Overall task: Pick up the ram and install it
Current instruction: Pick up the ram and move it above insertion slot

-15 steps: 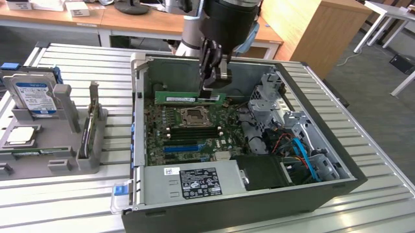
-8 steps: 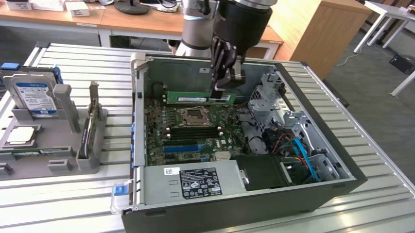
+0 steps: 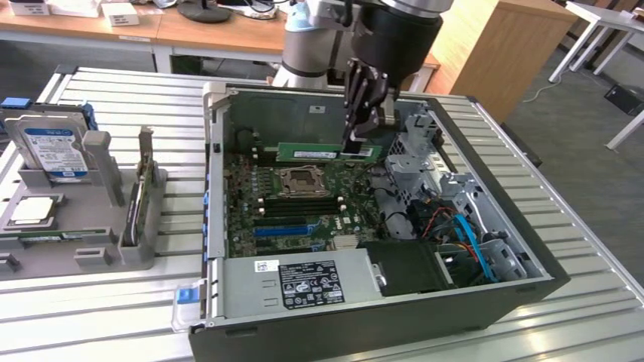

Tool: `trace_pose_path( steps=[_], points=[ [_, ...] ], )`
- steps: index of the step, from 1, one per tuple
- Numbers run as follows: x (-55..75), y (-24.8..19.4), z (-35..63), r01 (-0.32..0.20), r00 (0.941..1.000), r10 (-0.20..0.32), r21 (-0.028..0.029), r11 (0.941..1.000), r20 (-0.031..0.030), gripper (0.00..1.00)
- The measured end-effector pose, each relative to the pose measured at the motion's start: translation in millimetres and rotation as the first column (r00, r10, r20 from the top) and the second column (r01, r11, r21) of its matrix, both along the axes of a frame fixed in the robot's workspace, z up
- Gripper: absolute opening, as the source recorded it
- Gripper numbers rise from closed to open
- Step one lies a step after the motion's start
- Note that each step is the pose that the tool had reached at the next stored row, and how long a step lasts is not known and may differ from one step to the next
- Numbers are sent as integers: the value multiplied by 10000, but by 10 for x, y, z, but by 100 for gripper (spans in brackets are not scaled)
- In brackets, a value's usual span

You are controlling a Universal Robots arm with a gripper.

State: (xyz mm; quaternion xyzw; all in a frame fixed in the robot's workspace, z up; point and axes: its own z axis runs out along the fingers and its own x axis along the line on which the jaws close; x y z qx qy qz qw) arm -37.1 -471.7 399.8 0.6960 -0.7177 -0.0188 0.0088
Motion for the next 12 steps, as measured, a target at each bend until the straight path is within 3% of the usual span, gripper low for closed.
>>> trace_pose_path(
  steps=[8,10,12],
  points=[
    [63,3,-1,1,10000,-1,1,10000,1,12],
    [63,25,-1,2,10000,-2,1,10000,0,12],
    [63,76,-4,1,10000,-1,0,10000,1,12]
  ],
)
